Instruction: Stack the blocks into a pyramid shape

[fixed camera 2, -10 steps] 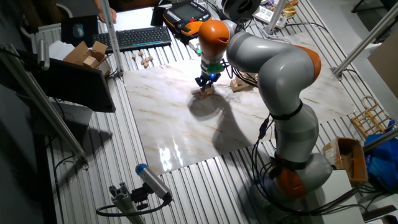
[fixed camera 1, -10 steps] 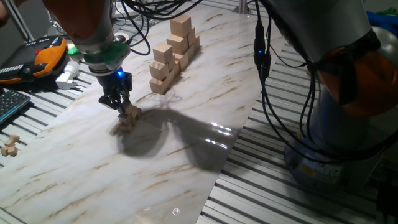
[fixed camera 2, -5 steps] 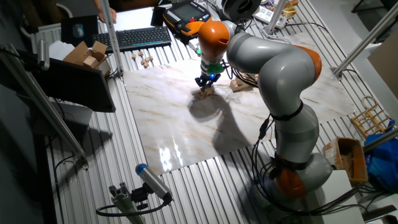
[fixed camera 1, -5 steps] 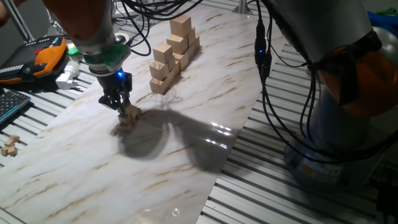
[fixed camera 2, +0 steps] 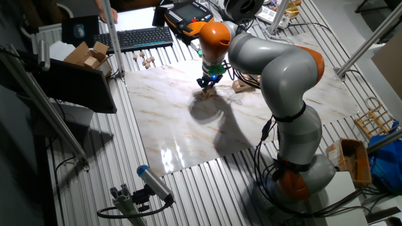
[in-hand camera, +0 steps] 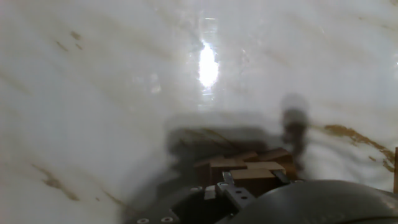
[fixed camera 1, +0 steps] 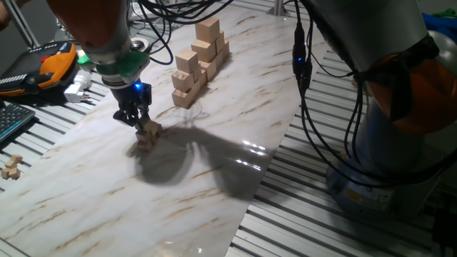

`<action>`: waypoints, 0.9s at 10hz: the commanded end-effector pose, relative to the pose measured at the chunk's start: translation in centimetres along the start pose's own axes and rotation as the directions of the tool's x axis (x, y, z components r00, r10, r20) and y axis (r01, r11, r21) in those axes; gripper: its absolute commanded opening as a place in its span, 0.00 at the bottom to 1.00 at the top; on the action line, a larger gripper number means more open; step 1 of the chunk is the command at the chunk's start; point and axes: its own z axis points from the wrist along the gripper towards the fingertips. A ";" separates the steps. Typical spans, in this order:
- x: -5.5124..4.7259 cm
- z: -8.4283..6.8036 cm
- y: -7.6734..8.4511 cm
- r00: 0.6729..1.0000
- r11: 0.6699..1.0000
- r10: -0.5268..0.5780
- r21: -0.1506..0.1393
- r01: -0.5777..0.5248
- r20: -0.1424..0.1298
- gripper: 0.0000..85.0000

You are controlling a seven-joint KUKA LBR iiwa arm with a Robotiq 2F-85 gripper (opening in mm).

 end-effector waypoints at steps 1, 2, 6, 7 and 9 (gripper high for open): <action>0.0 0.0 0.0 1.000 1.000 0.002 0.000 -0.002 0.000 0.60; 0.0 -0.1 0.0 1.000 1.000 0.005 0.000 -0.005 0.000 0.60; -0.1 -0.5 0.3 1.000 1.000 0.015 -0.014 -0.015 -0.003 0.60; -0.2 -1.2 0.5 1.000 1.000 0.015 -0.014 -0.015 -0.009 0.60; -0.3 -3.0 1.0 1.000 1.000 0.015 -0.003 -0.015 -0.019 0.60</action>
